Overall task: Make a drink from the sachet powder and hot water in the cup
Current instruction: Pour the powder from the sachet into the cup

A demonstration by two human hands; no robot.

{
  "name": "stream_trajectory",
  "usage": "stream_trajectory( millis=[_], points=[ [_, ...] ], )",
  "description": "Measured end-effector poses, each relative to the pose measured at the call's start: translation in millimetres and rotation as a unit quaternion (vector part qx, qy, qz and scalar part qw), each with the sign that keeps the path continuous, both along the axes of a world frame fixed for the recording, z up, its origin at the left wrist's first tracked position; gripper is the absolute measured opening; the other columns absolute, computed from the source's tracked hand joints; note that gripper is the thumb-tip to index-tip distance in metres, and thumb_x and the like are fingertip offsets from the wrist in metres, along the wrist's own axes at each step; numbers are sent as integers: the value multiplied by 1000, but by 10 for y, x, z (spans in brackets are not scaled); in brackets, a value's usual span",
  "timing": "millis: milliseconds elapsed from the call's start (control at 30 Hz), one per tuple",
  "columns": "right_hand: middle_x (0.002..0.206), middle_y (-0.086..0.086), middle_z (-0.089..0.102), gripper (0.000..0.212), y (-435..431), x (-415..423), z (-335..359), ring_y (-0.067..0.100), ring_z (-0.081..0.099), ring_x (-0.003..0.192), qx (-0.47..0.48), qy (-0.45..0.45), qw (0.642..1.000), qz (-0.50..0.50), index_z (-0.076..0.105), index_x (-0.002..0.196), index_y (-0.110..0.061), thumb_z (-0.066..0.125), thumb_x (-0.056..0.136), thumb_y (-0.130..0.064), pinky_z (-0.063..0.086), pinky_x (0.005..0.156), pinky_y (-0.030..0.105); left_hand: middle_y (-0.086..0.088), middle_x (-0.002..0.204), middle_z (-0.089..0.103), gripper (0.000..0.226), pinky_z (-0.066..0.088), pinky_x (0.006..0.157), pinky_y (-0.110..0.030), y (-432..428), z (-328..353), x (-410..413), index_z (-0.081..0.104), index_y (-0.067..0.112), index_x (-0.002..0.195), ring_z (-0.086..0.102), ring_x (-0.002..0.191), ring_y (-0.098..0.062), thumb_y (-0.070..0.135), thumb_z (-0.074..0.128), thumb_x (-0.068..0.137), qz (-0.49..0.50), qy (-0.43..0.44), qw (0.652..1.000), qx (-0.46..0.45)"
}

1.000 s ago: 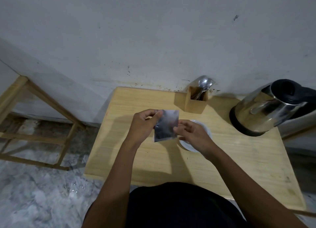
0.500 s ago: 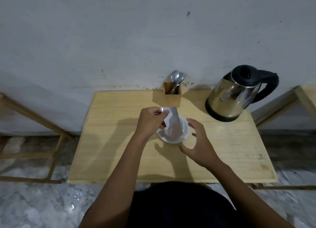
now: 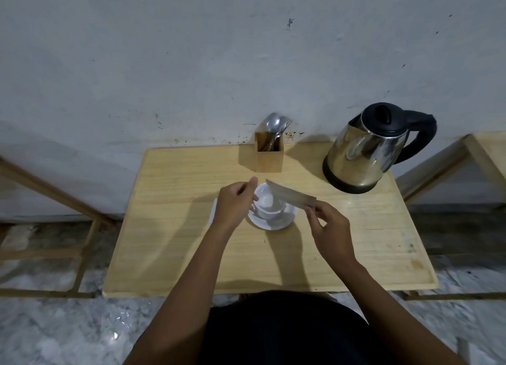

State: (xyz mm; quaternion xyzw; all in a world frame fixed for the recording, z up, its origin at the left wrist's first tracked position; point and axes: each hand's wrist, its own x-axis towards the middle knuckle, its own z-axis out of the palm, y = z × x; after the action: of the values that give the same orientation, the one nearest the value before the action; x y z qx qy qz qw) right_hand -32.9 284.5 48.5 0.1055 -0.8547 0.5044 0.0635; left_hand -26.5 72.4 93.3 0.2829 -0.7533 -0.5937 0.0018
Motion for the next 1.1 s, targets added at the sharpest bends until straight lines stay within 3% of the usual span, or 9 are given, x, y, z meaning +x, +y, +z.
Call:
stream_trajectory(
  millis=[67, 133, 233, 333, 433, 500, 633, 800, 1100],
  points=[
    [85, -11, 68, 12, 17, -57, 10, -9, 63, 82, 8, -15, 1000, 3, 70, 102, -11, 64, 92, -9, 46, 74, 6, 0, 95, 67, 30, 46, 74, -25, -76, -212, 47, 69, 12, 104, 63, 86, -17, 36, 60, 90, -19, -9, 997, -79],
    [84, -12, 68, 11, 16, -112, 31, -8, 63, 81, 19, -33, 999, 19, 71, 100, -11, 63, 92, -8, 45, 72, 4, 1, 114, 60, 41, 43, 81, -25, -142, -435, 96, 60, 15, 123, 60, 102, -21, 36, 62, 88, -71, -55, 987, -133],
    [86, -14, 69, 11, 8, -206, 58, -1, 65, 81, 44, -71, 995, 45, 71, 101, -17, 64, 93, -14, 48, 73, 13, -1, 127, 59, 46, 47, 89, -32, -168, -647, 125, 55, 15, 129, 60, 108, -26, 34, 63, 89, -125, -69, 977, -158],
    [87, -13, 71, 18, -23, -303, 106, 3, 64, 82, 100, -91, 988, 71, 66, 111, -24, 63, 93, -22, 52, 74, 26, -2, 118, 68, 31, 49, 81, -29, -187, -705, 91, 65, 14, 118, 64, 95, -22, 27, 62, 90, -138, -40, 978, -153],
    [90, -13, 71, 34, -46, -398, 192, 3, 62, 83, 127, -103, 983, 89, 53, 124, -29, 65, 92, -24, 49, 72, 27, -3, 108, 72, 23, 43, 64, -15, -210, -722, 59, 70, 13, 110, 61, 77, -13, 21, 61, 91, -160, -22, 975, -154],
    [91, -12, 72, 27, -68, -470, 213, 6, 63, 83, 153, -98, 978, 98, 54, 117, -30, 64, 92, -25, 49, 71, 29, -4, 105, 73, 23, 42, 62, -11, -230, -745, 43, 70, 12, 111, 63, 79, -14, 19, 61, 91, -163, -17, 975, -147],
    [93, -5, 74, 22, -106, -553, 197, 13, 67, 84, 172, -62, 978, 99, 63, 114, -25, 65, 92, -24, 52, 73, 33, -8, 106, 72, 24, 47, 73, -22, -271, -801, 8, 70, 10, 112, 66, 91, -19, 18, 60, 92, -169, -4, 976, -136],
    [86, -11, 71, 16, -143, -626, 165, 11, 66, 77, 184, -50, 977, 99, 70, 105, -26, 67, 89, -25, 54, 72, 34, -8, 105, 72, 23, 41, 63, -5, -294, -837, -29, 70, 8, 112, 61, 85, -13, 14, 61, 91, -165, 2, 977, -131],
    [81, -8, 73, 9, -214, -610, 151, 12, 57, 74, 186, 37, 980, 56, 77, 92, -23, 74, 84, -19, 51, 73, 40, -8, 109, 71, 26, 41, 62, 1, -296, -855, -35, 68, 6, 115, 61, 86, -12, 9, 60, 90, -161, 11, 979, -122]
  ],
)
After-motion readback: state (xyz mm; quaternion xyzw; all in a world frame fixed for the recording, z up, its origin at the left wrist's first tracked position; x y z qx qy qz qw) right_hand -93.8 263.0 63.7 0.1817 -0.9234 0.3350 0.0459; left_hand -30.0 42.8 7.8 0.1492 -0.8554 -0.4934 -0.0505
